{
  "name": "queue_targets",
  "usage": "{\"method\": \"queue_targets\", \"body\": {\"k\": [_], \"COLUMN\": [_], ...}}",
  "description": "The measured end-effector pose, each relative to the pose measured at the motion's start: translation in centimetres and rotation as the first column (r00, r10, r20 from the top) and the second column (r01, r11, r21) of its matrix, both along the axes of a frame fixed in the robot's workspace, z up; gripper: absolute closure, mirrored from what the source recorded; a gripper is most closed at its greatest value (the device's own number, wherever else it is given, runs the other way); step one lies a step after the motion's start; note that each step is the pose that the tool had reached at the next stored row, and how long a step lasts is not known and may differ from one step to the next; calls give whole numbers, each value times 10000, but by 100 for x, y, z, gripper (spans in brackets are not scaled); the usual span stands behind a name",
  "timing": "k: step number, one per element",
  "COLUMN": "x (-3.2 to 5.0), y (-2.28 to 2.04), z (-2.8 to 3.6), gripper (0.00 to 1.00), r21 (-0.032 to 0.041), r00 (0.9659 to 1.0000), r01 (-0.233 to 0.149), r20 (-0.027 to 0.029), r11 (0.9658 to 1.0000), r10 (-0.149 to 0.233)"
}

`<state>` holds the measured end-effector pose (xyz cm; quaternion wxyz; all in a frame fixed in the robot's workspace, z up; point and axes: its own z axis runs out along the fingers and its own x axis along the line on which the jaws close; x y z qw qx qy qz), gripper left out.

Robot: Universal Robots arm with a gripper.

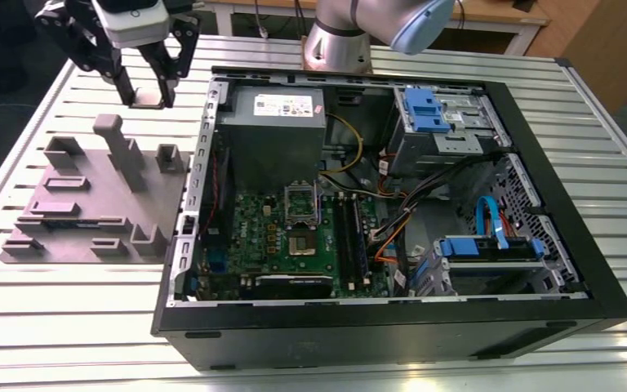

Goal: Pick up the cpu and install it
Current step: 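Pick up the cpu and move it towards the insertion slot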

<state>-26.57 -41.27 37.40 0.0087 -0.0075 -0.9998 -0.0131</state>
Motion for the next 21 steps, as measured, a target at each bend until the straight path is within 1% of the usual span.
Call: {"method": "queue_targets", "body": {"k": [21], "x": [138], "y": [0], "z": [0], "gripper": [53], "r21": [0], "r00": [10000], "r01": [0], "r20": [0], "r11": [10000], "r10": [0]}}
